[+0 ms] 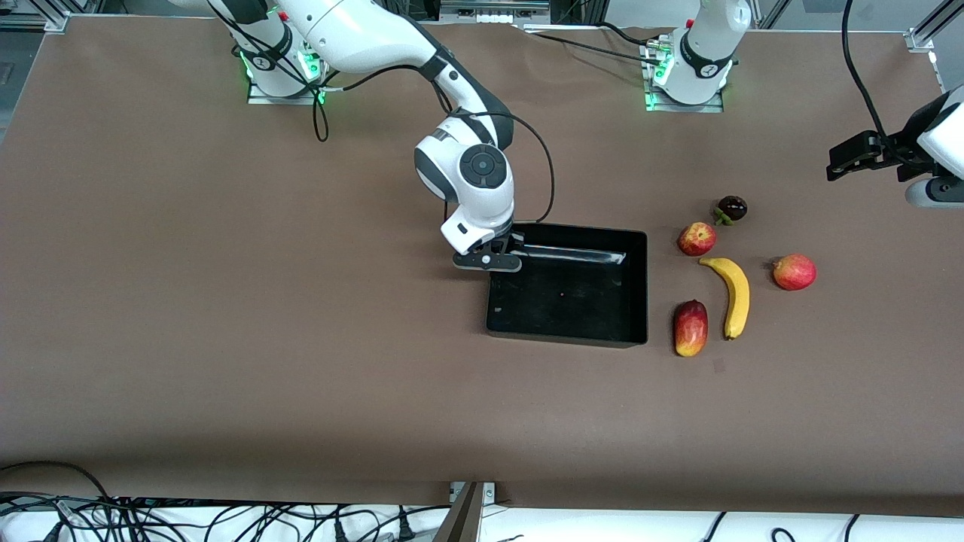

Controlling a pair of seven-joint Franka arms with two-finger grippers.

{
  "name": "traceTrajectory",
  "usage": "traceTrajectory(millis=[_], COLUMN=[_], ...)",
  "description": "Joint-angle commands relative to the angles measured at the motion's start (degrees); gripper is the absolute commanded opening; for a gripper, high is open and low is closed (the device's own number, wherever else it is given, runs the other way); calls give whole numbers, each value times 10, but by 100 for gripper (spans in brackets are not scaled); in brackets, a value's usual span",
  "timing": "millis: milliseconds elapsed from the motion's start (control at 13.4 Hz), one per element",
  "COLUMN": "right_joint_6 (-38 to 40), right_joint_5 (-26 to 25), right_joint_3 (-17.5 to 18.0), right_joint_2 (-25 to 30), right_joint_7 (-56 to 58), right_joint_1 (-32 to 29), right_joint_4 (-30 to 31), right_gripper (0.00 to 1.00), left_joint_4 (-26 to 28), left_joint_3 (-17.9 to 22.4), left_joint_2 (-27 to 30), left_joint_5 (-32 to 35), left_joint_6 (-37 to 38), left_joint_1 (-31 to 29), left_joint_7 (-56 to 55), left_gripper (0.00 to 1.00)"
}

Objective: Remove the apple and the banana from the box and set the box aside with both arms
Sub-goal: 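Slide the black tray across the table with the right gripper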

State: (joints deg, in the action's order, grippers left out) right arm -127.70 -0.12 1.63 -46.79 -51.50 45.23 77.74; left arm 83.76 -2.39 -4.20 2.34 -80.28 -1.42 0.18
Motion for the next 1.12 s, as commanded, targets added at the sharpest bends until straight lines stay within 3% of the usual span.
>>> traceTrajectory(millis=[0,224,672,821,1045], right_joint_6=[24,94,233,249,201], right_joint_5=[-6,-1,18,37,39], right_joint_3=[-2,-1,-3,-3,-16], right_joint_2=[14,70,181,216,254], right_joint_7=[6,80,327,431,558], right_joint_1=[-14,-69,-211,-281,-372], right_joint_4=[-15,-19,13,59,158], right_gripper=[0,0,0,0,0], left_joint_4=[69,127,129,127,121], left_joint_3=[31,31,32,40,57], left_joint_2=[45,75,78,79,78], left_joint_5=[3,2,-18,-21,-28], left_joint_6=[-48,-82,-80,-77,-67], left_joint_1=[34,37,47,49,66], left_joint_7=[7,7,0,-1,-1], left_gripper=[100,100,100,100,100])
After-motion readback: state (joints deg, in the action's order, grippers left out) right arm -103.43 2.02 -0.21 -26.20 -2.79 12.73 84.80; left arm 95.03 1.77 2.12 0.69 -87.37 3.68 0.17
